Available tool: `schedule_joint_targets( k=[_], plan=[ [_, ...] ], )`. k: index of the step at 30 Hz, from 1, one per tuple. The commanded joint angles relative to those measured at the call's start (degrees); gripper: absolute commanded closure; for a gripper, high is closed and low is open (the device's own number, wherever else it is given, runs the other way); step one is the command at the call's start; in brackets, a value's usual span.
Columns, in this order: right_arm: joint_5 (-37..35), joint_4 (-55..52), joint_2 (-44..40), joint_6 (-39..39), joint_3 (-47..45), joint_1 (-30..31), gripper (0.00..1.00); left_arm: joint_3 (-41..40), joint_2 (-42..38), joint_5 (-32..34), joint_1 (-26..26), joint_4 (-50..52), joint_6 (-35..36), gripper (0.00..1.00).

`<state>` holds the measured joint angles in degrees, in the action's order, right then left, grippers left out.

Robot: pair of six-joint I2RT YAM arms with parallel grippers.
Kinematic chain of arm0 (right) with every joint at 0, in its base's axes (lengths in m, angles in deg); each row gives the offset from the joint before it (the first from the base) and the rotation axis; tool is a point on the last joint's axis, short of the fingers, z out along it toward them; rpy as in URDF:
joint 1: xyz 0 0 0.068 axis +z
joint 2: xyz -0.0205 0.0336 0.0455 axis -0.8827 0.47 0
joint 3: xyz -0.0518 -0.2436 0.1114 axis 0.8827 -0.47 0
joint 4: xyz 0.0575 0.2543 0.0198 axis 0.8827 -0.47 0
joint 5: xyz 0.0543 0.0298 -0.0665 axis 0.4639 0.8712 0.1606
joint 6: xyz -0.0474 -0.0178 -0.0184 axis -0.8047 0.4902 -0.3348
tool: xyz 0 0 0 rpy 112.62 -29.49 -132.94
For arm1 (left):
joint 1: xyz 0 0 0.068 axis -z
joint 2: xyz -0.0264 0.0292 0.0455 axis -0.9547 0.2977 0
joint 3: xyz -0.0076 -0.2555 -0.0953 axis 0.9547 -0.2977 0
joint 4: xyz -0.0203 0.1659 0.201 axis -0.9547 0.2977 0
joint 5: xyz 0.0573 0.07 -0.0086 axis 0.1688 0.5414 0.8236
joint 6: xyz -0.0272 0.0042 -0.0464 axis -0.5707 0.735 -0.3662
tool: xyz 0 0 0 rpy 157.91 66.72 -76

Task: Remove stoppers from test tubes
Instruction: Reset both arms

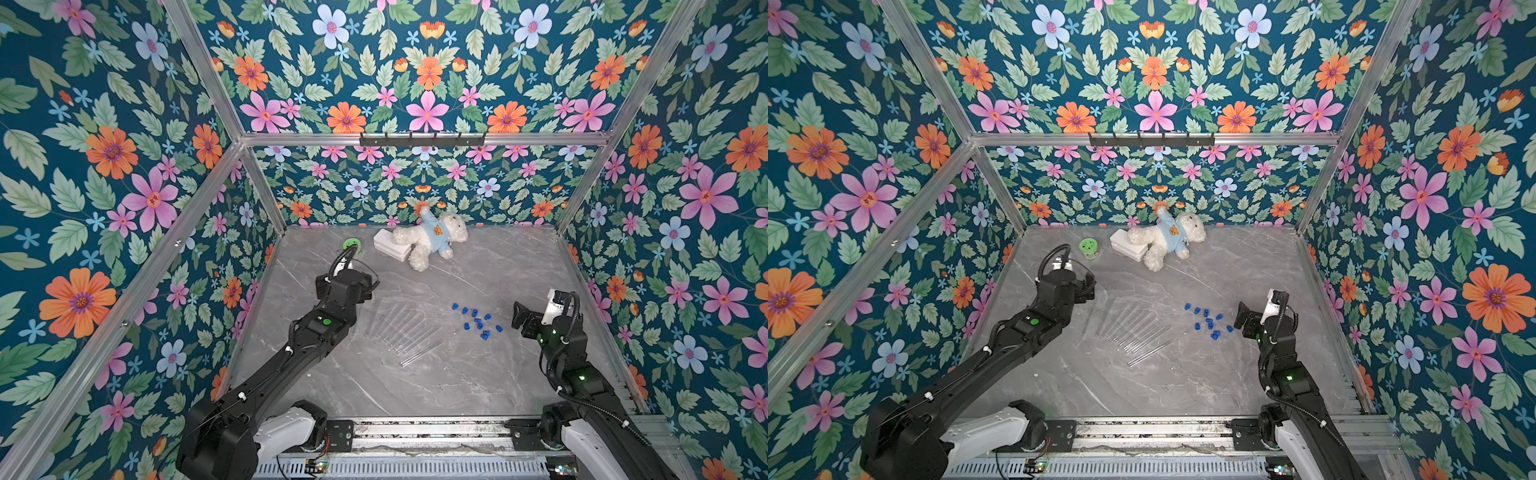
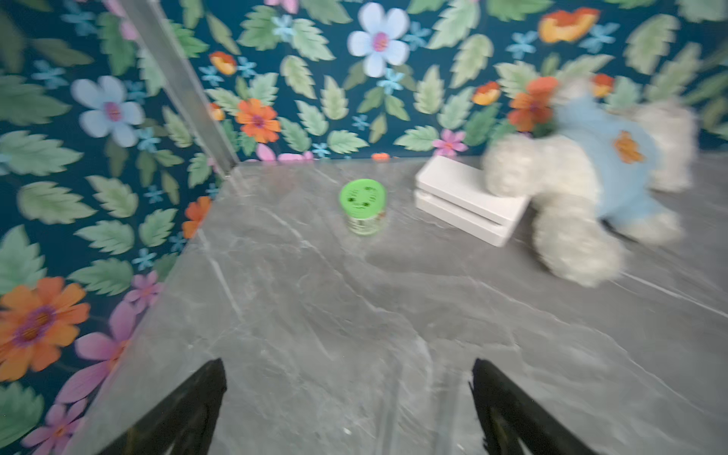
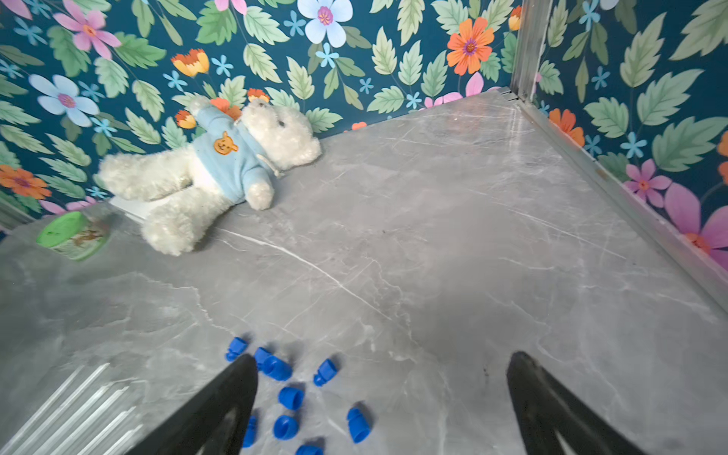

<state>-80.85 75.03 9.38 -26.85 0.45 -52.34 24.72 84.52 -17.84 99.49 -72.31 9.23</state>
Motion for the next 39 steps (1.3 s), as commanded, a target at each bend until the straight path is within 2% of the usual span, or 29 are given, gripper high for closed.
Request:
schedule_joint_targets(
  k=[1, 4, 9, 11, 13, 19, 23, 26, 28, 29, 30, 32, 34, 39],
  plan=[
    [2.04, 13.21, 2.94, -8.00, -3.03, -2.64, 0.01, -3.24, -0.74, 3.74, -4.19, -6.88, 3.10, 0.00],
    [6.83, 22.35, 8.61, -7.86, -6.03, -6.99, 0.01, -7.76, -0.93, 4.08, -8.17, -12.49, 5.45, 0.00],
    [6.35, 35.63, 21.40, -8.02, -8.05, -9.04, 0.01, -15.37, 0.82, 1.03, -15.60, -22.62, 5.87, 0.00],
    [6.41, 43.24, 24.61, -8.48, -9.48, -9.02, 0.01, -19.49, 1.43, -2.63, -17.89, -29.46, 5.80, 0.00],
    [5.84, 45.87, 27.22, -8.51, -9.15, -9.26, 0.01, -23.16, 3.15, -4.67, -18.65, -37.35, 5.64, 0.00],
    [8.52, 49.70, 34.32, -10.67, -6.63, -10.43, 0.01, -26.88, 12.33, -9.09, -19.32, -54.56, 7.72, 0.00],
    [9.08, 58.83, 42.57, -11.10, -6.83, -10.89, 0.01, -28.02, 19.47, -13.21, -20.04, -66.29, 9.69, 0.00],
    [8.33, 71.11, 51.59, -11.26, -7.66, -11.07, 0.01, -28.88, 25.00, -19.46, -21.56, -73.05, 10.70, 0.00],
    [6.79, 64.91, 48.00, -10.04, -7.37, -11.18, 0.01, -29.42, 29.34, -21.07, -22.15, -79.31, 11.20, 0.00],
    [6.55, 61.04, 46.95, -9.50, -6.34, -11.49, 0.01, -28.74, 29.47, -21.25, -22.35, -78.39, 11.09, 0.00],
    [6.53, 59.75, 47.85, -9.20, -4.88, -11.73, 0.01, -27.64, 28.14, -21.63, -22.77, -73.20, 10.25, 0.00],
    [5.68, 57.46, 48.99, -9.38, -2.45, -11.73, 0.01, -27.23, 28.99, -20.71, -23.36, -74.43, 9.48, 0.00],
    [2.30, 49.65, 47.60, -7.39, -0.16, -11.67, 0.01, -26.35, 28.36, -18.36, -23.51, -71.15, 8.14, 0.00],
    [2.33, 51.36, 48.13, -7.69, -0.52, -11.67, 0.01, -26.63, 28.63, -18.32, -23.56, -72.17, 8.19, 0.00]
  ],
)
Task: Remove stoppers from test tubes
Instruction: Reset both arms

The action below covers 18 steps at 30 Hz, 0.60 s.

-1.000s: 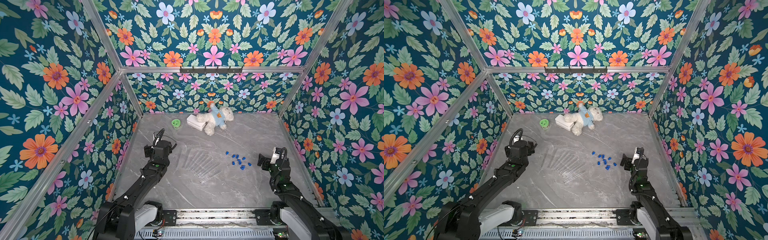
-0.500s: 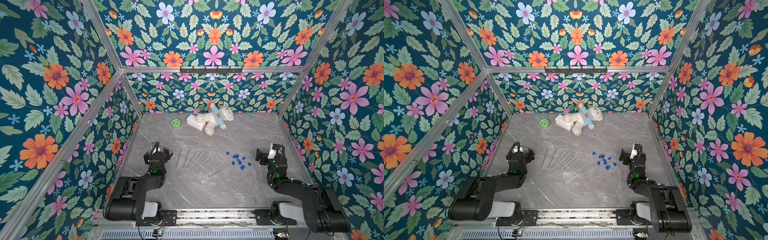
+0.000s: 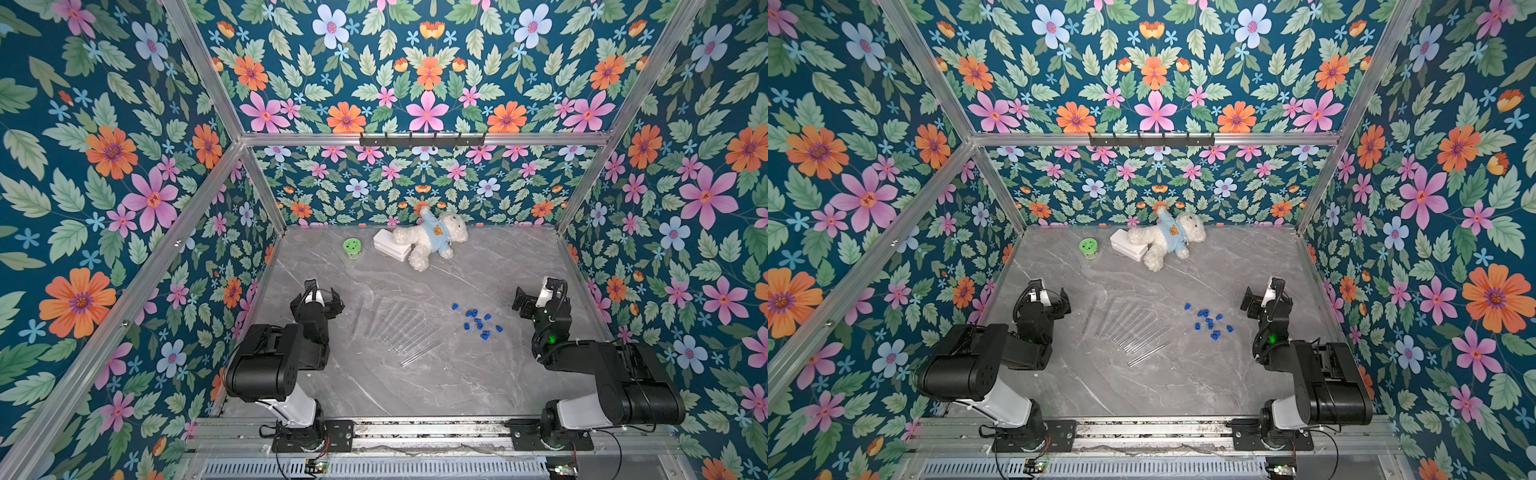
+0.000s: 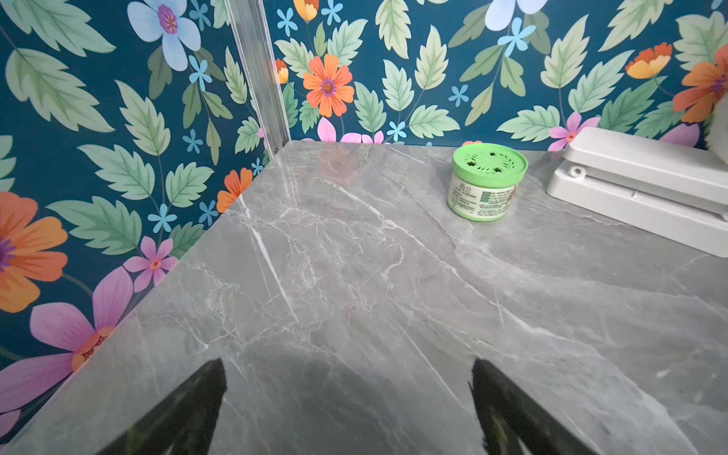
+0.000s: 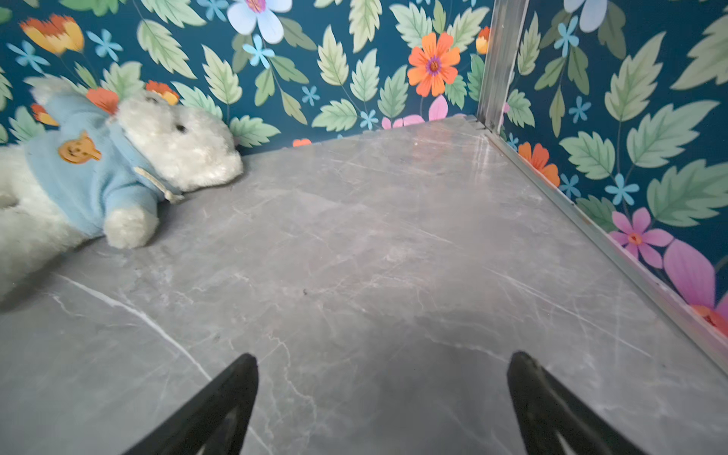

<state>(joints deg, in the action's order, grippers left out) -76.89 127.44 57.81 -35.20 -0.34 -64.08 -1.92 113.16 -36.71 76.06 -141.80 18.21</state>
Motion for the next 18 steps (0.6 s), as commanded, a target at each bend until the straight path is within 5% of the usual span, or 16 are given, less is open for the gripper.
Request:
schedule_joint_targets(
  k=[1, 18],
  plan=[
    [-1.83, -0.99, -0.04, 0.62, 0.38, 0.07, 0.01, -0.01, -0.12, 0.54, -0.13, -2.53, -0.81, 0.00],
    [-1.83, -1.22, 0.03, 0.49, 0.71, 0.09, 0.01, -0.01, -0.02, 0.77, -0.04, -2.68, -0.71, 0.00]
  ],
)
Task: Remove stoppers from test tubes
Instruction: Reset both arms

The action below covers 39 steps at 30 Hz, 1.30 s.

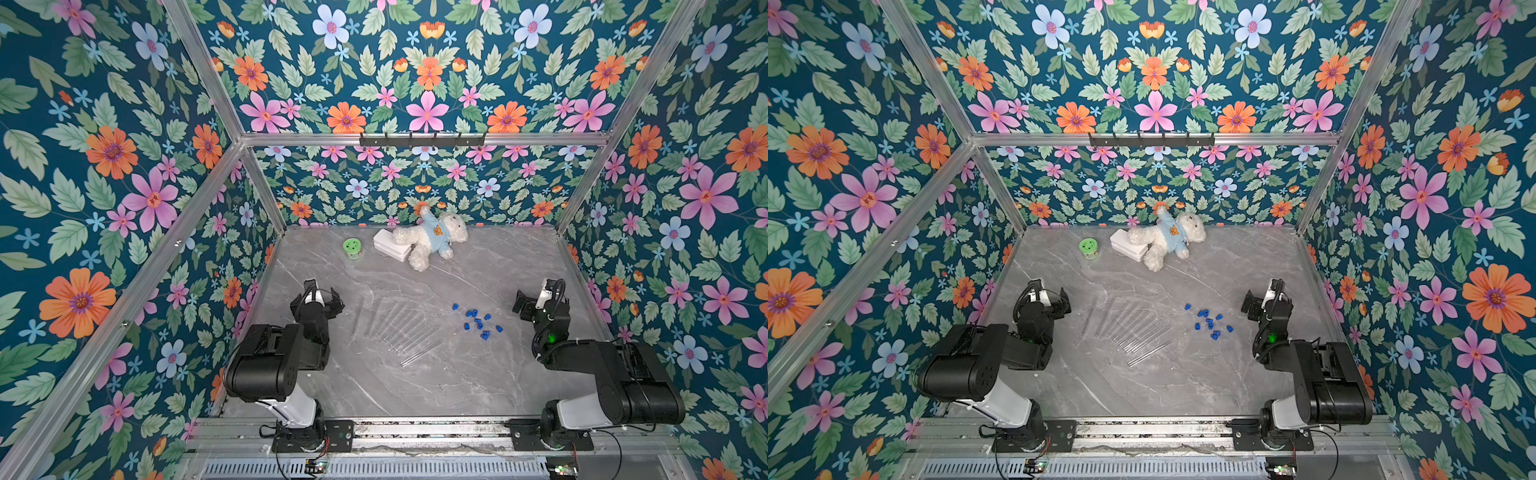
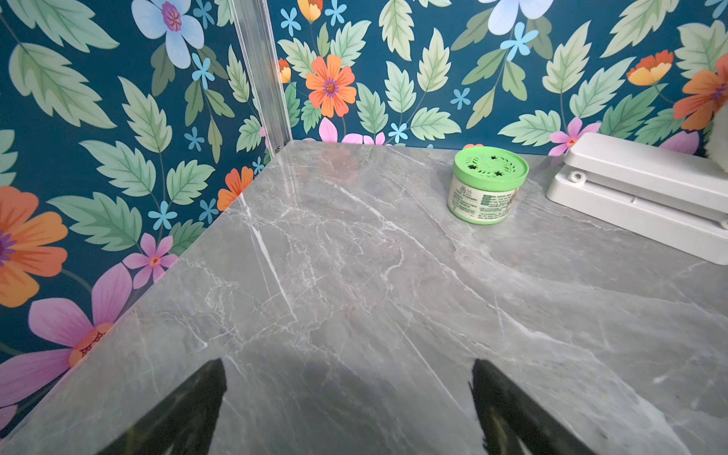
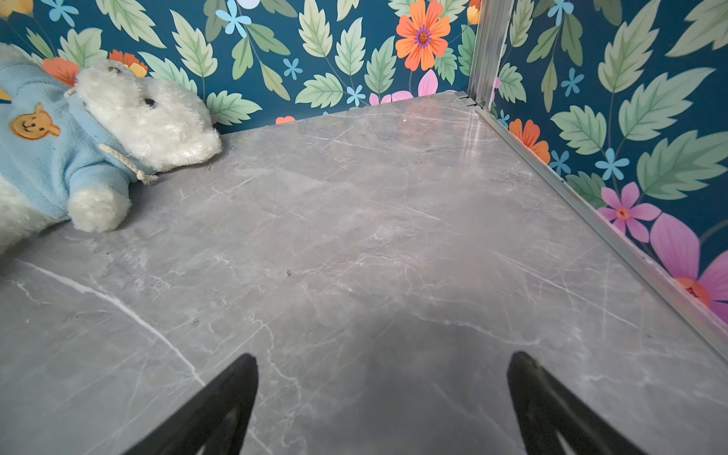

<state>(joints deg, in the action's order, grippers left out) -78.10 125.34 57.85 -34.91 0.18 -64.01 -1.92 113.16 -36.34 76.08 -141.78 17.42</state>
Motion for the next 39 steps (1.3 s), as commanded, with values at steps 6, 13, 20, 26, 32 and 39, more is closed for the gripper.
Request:
schedule_joint_targets(
  k=[6, 13, 20, 26, 32, 39],
  plan=[
    [-0.51, 1.35, 0.03, 0.21, -0.15, 0.04, 0.01, -0.01, -0.05, 0.35, -0.06, -2.67, 0.07, 0.00],
    [-0.51, 1.40, 0.00, 0.22, -0.12, 0.07, 0.01, -0.02, -0.03, 0.44, -0.06, -2.73, 0.14, 0.00],
    [-5.93, 22.32, 3.84, -5.17, -7.66, 4.95, 0.01, -0.06, -0.04, 0.43, -0.04, -2.70, 0.16, 0.00],
    [-3.38, 6.46, 0.08, -0.42, -2.50, 1.49, 0.01, -0.01, 0.01, 0.52, 0.03, -2.78, 0.16, 0.00],
    [-3.90, 0.93, 0.01, 0.29, 0.05, 1.17, 0.01, -0.23, -0.13, 0.70, 0.03, -2.96, 0.16, 0.00],
    [-3.88, 1.63, 0.23, 0.11, -0.05, 1.18, 0.01, -0.10, -0.16, 0.61, 0.03, -2.90, 0.15, 0.00]
  ],
)
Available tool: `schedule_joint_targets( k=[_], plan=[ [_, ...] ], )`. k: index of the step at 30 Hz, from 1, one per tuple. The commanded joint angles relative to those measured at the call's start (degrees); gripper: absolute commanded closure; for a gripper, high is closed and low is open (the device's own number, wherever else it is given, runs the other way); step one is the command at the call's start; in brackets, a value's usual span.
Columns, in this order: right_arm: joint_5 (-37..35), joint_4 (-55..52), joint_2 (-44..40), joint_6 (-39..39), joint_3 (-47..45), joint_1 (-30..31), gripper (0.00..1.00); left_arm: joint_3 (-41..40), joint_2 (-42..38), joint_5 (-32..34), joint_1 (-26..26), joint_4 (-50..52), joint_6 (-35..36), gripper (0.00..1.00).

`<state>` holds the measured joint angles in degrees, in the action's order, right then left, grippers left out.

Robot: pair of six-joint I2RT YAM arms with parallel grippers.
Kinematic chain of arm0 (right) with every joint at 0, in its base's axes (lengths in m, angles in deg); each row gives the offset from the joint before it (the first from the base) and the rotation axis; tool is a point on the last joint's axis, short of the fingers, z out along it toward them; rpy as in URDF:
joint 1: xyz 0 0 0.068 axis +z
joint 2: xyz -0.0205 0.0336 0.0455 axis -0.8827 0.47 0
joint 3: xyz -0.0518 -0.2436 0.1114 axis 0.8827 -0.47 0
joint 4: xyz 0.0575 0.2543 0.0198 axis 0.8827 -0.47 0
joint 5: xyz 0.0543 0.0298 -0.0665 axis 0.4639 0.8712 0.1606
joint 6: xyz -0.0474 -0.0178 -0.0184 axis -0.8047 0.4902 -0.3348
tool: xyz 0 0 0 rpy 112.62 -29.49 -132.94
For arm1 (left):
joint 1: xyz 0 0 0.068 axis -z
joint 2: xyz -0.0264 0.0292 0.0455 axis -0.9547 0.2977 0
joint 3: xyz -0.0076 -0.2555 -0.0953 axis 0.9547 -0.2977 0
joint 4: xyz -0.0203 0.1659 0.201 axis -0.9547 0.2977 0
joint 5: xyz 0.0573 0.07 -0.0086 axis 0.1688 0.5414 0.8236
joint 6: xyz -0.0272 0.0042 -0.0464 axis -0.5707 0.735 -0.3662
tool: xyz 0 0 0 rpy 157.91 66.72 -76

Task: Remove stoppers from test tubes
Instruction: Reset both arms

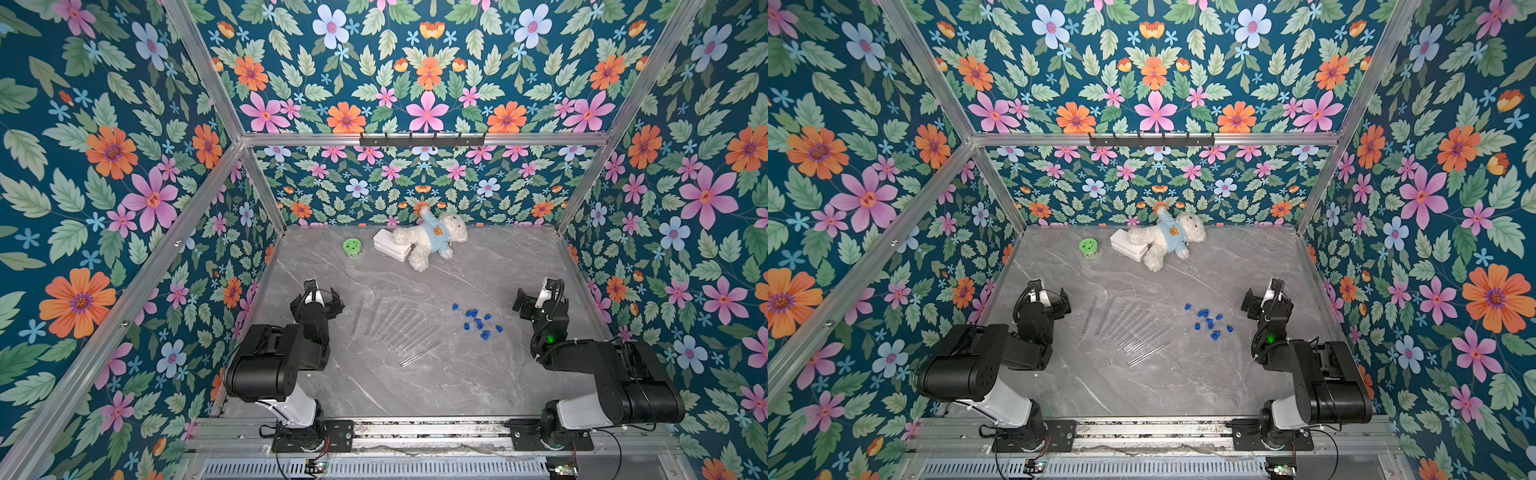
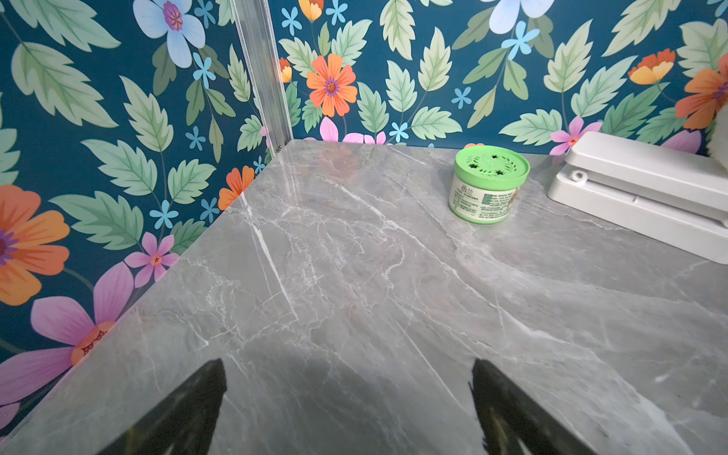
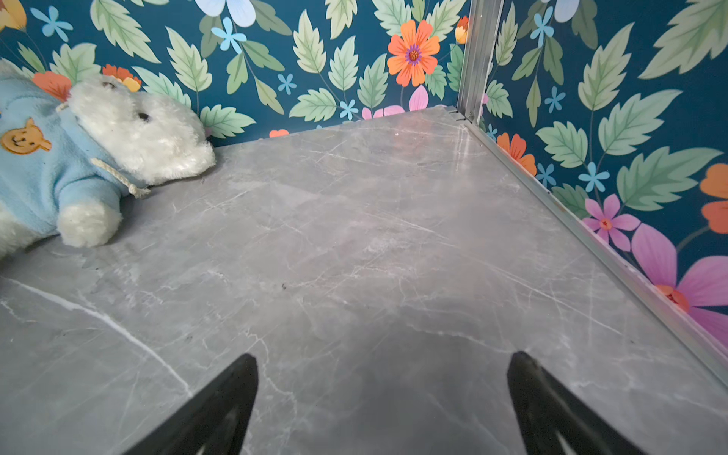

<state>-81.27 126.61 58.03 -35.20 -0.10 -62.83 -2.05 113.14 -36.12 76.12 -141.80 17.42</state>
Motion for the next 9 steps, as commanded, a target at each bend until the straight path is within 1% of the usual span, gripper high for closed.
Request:
schedule_joint_targets(
  k=[1, 6, 9],
  plan=[
    [-0.60, 0.35, 0.05, 0.39, 0.27, 0.06, 0.01, 0.01, -0.14, 0.39, -0.01, -2.88, 0.16, 0.00],
    [-0.65, 0.35, 0.03, 0.39, 0.26, 0.00, 0.01, 0.66, -0.10, -1.18, -0.63, -1.45, -0.13, 0.00],
    [-0.60, 0.35, 0.02, 0.39, 0.27, -0.01, 0.01, 0.28, -0.21, -0.97, -0.63, -2.32, -0.10, 0.00]
  ],
)
